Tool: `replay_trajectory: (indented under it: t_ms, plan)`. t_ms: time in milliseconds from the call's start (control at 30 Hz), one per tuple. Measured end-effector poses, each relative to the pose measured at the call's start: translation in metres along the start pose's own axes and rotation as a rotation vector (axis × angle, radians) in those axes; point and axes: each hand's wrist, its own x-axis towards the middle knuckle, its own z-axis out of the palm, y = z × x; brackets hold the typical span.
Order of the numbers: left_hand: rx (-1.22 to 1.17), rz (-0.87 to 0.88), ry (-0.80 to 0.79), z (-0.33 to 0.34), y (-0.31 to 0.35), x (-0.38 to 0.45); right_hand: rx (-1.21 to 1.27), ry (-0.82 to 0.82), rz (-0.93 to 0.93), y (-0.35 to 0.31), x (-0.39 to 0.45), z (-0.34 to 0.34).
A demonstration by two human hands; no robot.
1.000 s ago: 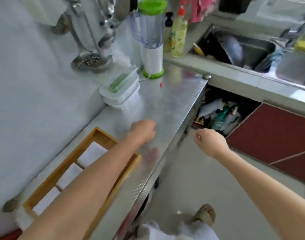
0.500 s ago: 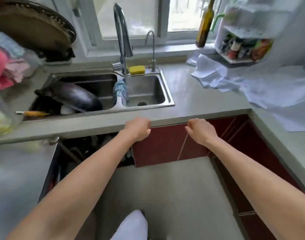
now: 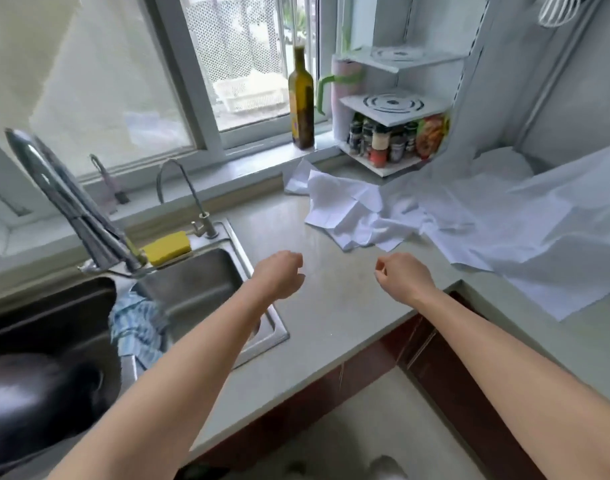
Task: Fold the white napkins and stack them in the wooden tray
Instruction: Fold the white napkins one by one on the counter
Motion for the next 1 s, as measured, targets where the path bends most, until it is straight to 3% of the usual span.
replay_trajectory:
  t_ms: [200,367,567,867,1000]
  plan:
    - [-0.032,-0.021,-0.057,0.010,0.006,0.091,0.016,-0.042,-0.022,0.026,0.106,0.005]
    - [-0.098,-0.087,-0.111,0.017,0.016,0.166,0.020,-0.191,-0.158,0.045,0.201,0.026]
    - [-0.140,-0.153,-0.151,0.029,0.035,0.217,-0.061,-0.334,-0.337,0.045,0.257,0.065]
    - [-0.197,-0.299,-0.204,0.042,0.016,0.218,-0.310,-0.179,-0.596,0.035,0.273,0.091]
    - [-0.150,-0.273,-0.186,0.040,0.013,0.214,-0.209,-0.168,-0.643,0.042,0.279,0.078]
